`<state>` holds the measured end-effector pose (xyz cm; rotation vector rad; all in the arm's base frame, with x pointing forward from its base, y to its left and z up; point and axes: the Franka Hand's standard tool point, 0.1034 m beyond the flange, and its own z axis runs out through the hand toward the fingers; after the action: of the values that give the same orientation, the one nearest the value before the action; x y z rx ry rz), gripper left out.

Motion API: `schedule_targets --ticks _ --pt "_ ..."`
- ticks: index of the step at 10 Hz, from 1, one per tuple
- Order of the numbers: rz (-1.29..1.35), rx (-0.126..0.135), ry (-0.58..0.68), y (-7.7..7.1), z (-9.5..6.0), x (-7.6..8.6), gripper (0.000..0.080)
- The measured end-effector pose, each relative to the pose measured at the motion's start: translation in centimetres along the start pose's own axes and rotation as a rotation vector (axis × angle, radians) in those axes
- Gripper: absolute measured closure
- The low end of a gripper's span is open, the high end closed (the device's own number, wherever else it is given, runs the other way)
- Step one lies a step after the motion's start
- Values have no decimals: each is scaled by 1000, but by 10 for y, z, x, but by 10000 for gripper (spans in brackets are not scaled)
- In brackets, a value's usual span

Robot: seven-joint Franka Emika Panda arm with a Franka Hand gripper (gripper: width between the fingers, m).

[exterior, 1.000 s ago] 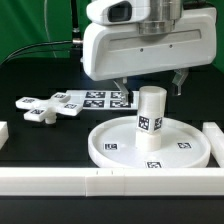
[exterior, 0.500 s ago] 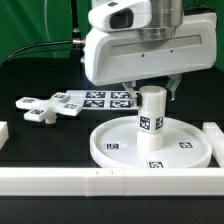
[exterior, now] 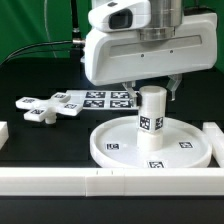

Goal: Assemble round table

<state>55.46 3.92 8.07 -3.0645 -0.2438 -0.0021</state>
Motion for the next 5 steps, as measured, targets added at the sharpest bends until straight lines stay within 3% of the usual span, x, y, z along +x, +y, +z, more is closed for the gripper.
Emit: schedule_targets --ticks 5 --pt "630 24 16 0 1 1 390"
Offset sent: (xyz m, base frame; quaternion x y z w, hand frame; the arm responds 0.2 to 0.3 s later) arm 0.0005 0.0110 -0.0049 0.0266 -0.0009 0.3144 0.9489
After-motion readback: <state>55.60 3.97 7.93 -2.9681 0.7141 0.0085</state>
